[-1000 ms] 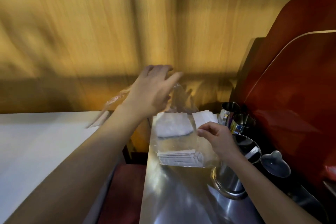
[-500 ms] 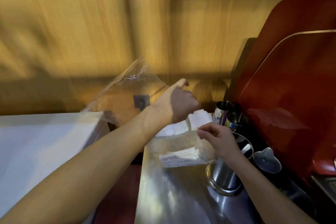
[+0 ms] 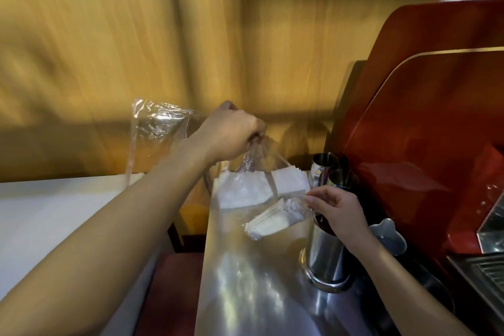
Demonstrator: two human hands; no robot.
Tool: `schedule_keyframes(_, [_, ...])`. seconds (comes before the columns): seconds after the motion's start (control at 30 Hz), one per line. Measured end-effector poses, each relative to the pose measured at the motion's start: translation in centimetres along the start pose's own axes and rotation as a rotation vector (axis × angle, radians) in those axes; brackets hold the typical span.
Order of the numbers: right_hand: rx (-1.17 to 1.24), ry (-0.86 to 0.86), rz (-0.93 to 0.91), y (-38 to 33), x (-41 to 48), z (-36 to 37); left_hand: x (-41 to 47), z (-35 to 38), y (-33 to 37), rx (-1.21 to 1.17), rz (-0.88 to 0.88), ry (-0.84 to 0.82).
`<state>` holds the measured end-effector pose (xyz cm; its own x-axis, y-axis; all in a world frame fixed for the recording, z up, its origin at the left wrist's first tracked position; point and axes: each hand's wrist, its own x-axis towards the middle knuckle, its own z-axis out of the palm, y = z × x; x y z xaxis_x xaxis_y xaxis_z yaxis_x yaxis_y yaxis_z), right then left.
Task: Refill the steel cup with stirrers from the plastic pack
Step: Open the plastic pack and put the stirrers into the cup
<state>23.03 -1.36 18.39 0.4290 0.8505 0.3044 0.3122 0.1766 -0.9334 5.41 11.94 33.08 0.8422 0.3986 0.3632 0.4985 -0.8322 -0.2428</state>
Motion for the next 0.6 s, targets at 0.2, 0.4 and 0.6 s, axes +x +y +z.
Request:
schedule_keyframes(0.2, [-0.032, 0.033, -0.025, 0.0, -0.2, -0.7, -1.0, -0.2, -1.0, -0.18, -0.082, -0.114])
schedule_keyframes(0.4, [-0.177, -0.004, -0.131, -1.9, 0.0, -1.8, -3.1, -0.1, -2.4, -0.425, -0.159, -0.266])
schedule_keyframes(0.6, [-0.239, -0.008, -0.141, -2.0, -0.3, -1.5, -4.6, 1.1, -2.1, -0.367, -0.115, -0.244])
